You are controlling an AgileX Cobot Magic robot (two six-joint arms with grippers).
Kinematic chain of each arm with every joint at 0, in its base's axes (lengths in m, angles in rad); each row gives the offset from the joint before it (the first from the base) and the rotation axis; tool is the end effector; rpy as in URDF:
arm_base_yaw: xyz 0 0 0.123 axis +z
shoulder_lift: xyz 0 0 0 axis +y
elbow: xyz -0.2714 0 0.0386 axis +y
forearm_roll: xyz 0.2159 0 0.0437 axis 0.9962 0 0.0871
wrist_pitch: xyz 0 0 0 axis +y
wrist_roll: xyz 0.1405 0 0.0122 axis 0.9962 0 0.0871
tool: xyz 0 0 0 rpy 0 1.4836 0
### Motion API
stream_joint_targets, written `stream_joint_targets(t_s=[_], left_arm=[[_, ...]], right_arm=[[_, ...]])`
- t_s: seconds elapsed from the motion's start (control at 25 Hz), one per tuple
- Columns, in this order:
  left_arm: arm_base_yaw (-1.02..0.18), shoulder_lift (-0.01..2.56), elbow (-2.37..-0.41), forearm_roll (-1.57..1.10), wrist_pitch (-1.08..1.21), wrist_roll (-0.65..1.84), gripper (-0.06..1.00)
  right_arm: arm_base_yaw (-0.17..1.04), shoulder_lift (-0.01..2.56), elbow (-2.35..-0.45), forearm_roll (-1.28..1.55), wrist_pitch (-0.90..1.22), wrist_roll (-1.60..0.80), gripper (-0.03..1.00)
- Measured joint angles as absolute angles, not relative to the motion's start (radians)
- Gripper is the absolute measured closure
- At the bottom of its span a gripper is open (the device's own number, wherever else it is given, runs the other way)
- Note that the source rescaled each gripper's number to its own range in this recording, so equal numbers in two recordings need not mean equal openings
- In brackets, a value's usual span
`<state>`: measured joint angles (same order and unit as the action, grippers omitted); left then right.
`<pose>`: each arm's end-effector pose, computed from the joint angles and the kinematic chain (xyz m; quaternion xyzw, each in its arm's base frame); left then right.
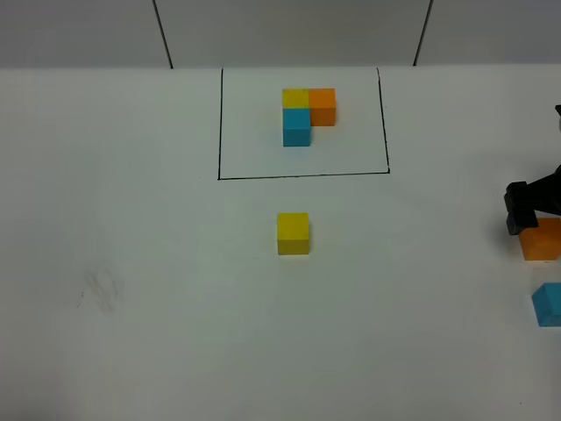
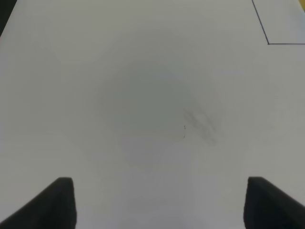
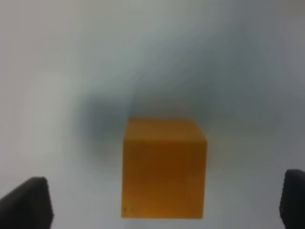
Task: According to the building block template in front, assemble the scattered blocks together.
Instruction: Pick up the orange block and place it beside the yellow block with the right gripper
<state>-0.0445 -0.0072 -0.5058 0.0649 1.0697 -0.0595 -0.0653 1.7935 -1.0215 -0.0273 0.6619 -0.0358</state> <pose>0.0209 0.0071 0.2400 -0.0080 0.8517 0.0052 0.5239 0.3132 -0.0229 0.1224 0.0049 0.9937 -0.0152 0.1112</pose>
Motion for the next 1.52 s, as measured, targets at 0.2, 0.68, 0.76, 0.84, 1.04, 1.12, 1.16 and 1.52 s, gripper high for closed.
stream_joint_targets(t_s=[0.2,0.68,0.76,0.84,1.04,1.12,1.16,1.52], left_arm=[[-0.045,-0.007,-0.506,0.065,1.07,-0.06,0.41],[-0.045,-0.007,-0.506,0.065,1.07,-0.06,0.41],[-0.045,-0.007,-0.506,0.065,1.07,-0.06,0.41],[-0.045,-0.007,-0.506,0.065,1.07,-0.06,0.41],[-0.045,-0.007,-0.506,0.065,1.07,-0.06,0.41],[-0.045,-0.007,-0.506,0.065,1.07,-0.06,0.41],[-0.045,-0.007,-0.506,0.065,1.07,-0.06,0.41],[-0.045,-0.007,-0.506,0.065,1.07,-0.06,0.41]], right_arm=[[-0.083,1.858,-1.023,-0.028,0.638,-0.043,0.05],[-0.066,1.886,-1.023,-0.037,0.612,-0.111,0.72],[-0.03,1.857,-1.024,-0.037,0.612,-0.191,0.72],[0.033,1.825,-1.031,-0.037,0.611,-0.331,0.72],[0.216,1.823,-1.078,-0.017,0.614,-0.701,0.72],[0.292,1.839,-1.115,-0.012,0.621,-0.8,0.72],[0.321,1.847,-1.136,-0.01,0.628,-0.833,0.72],[0.499,1.995,-1.387,-0.008,0.834,-0.948,0.72]])
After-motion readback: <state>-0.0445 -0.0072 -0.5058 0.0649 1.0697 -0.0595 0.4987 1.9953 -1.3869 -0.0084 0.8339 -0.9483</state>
